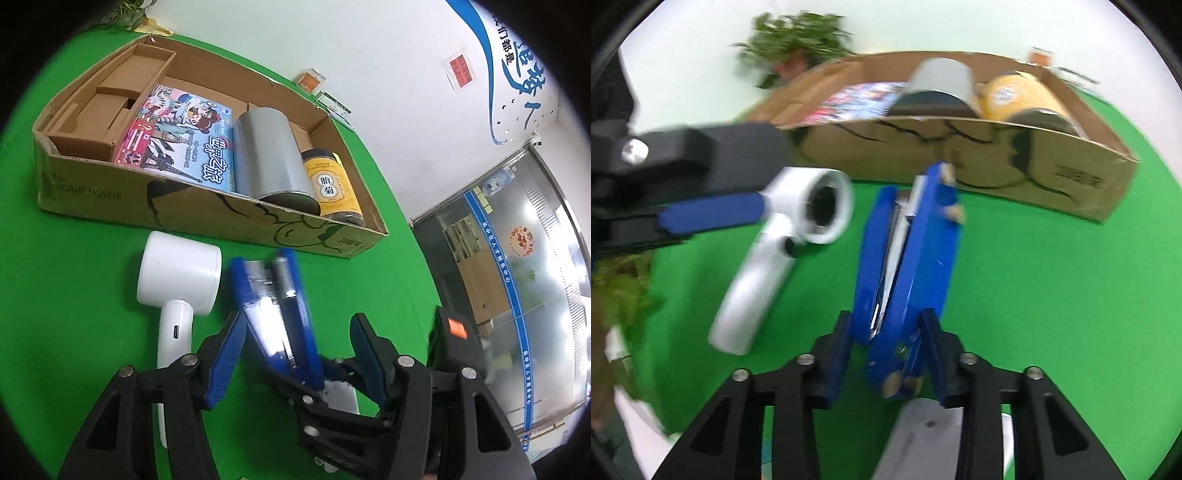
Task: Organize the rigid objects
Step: 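Lift the blue stapler and turn it upright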
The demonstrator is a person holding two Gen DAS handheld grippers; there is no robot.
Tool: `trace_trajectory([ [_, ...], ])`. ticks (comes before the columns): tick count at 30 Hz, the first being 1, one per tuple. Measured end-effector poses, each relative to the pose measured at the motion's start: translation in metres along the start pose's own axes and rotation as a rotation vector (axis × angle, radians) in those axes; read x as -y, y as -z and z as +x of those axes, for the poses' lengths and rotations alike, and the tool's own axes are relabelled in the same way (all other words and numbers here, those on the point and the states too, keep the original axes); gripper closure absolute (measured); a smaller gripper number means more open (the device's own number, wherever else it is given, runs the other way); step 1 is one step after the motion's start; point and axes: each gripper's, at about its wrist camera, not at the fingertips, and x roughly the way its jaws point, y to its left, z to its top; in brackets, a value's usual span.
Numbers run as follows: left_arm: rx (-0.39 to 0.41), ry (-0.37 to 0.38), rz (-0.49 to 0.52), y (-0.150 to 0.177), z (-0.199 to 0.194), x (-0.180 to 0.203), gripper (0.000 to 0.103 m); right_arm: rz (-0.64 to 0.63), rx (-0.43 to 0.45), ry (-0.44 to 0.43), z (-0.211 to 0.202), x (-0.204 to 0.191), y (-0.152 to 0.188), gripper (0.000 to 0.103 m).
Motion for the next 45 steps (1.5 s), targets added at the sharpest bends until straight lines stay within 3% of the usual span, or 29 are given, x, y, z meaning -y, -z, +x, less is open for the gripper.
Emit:
trace_trajectory([
  [2, -0.004, 0.015, -0.004, 0.001, -0.003, -0.001, 0.045, 0.104, -0.015, -0.224, -0.004, 0.021, -0.003, 0.073],
  [4, -0.024, 0.026, -0.006, 0.002, 0.000, 0.001, 0.045, 0.125, 0.014, -0.257, -0.011, 0.040, -0.005, 0.073],
  [6, -0.051, 0.027, -0.007, 0.004, 0.008, 0.004, 0.045, 0.130, 0.026, -0.190, -0.020, 0.054, -0.007, 0.063],
  [8, -0.071, 0.022, -0.011, 0.004, 0.017, 0.006, 0.045, 0.145, 0.084, -0.086, -0.039, 0.069, -0.009, 0.042],
  [9, -0.083, 0.024, -0.012, 0.005, 0.022, 0.008, 0.045, 0.148, 0.114, -0.048, -0.048, 0.075, -0.010, 0.026],
  [10, -0.097, 0.025, -0.012, 0.005, 0.028, 0.010, 0.045, 0.143, 0.146, 0.000, -0.057, 0.080, -0.011, 0.021],
  [12, -0.122, 0.025, -0.006, 0.005, 0.039, 0.015, 0.045, 0.075, 0.178, 0.054, -0.071, 0.078, -0.010, 0.021],
  [14, -0.139, 0.017, -0.007, 0.004, 0.049, 0.017, 0.045, -0.005, 0.179, 0.057, -0.073, 0.071, -0.013, 0.021],
  [15, -0.140, -0.002, -0.008, 0.004, 0.051, 0.018, 0.044, -0.060, 0.171, 0.088, -0.070, 0.063, -0.014, 0.028],
  [19, -0.095, 0.008, -0.036, 0.001, 0.038, 0.011, 0.044, -0.210, 0.095, 0.002, -0.045, 0.046, -0.008, 0.029],
  [23, -0.040, -0.034, -0.054, 0.008, 0.010, -0.001, 0.044, -0.327, 0.080, 0.037, -0.022, 0.020, -0.009, 0.029],
  [24, -0.035, -0.038, -0.066, 0.010, 0.007, -0.003, 0.044, -0.355, 0.065, 0.065, -0.016, 0.016, -0.009, 0.035],
  [25, -0.033, -0.045, -0.075, 0.013, 0.006, -0.004, 0.044, -0.383, 0.030, 0.109, -0.006, 0.010, -0.010, 0.052],
  [26, -0.037, -0.053, -0.077, 0.014, 0.006, -0.006, 0.044, -0.396, -0.019, 0.151, 0.005, 0.010, -0.011, 0.063],
  [27, -0.041, -0.060, -0.080, 0.016, 0.007, -0.006, 0.044, -0.377, -0.023, 0.141, 0.008, 0.012, -0.012, 0.065],
  [29, -0.058, -0.046, -0.086, 0.019, 0.011, -0.005, 0.044, -0.231, -0.030, 0.038, 0.001, 0.028, -0.021, 0.066],
  [31, -0.070, -0.024, -0.084, 0.018, 0.016, 0.000, 0.044, 0.066, -0.055, -0.203, -0.007, 0.070, -0.028, 0.068],
  [33, -0.084, -0.017, -0.064, 0.016, 0.023, 0.008, 0.044, 0.328, -0.048, -0.391, -0.013, 0.117, -0.023, 0.069],
  [35, -0.112, 0.003, -0.044, 0.011, 0.035, 0.017, 0.044, 0.435, -0.031, -0.425, -0.018, 0.144, -0.016, 0.064],
  [36, -0.132, 0.017, -0.039, 0.007, 0.043, 0.021, 0.044, 0.480, -0.011, -0.394, -0.025, 0.157, -0.013, 0.052],
  [38, -0.163, 0.029, -0.033, 0.001, 0.061, 0.028, 0.044, 0.515, 0.030, -0.348, -0.041, 0.172, -0.011, 0.046],
  [40, -0.207, 0.029, -0.028, -0.006, 0.083, 0.032, 0.044, 0.444, 0.095, -0.197, -0.066, 0.173, -0.012, 0.022],
  [41, -0.222, 0.031, -0.030, -0.009, 0.091, 0.033, 0.044, 0.366, 0.133, -0.106, -0.079, 0.165, -0.013, 0.021],
  [42, -0.238, 0.041, -0.039, -0.012, 0.101, 0.033, 0.044, 0.313, 0.142, -0.070, -0.084, 0.159, -0.013, 0.022],
  [45, -0.266, 0.036, -0.080, -0.019, 0.117, 0.027, 0.044, 0.172, 0.148, -0.029, -0.096, 0.138, -0.011, 0.022],
])
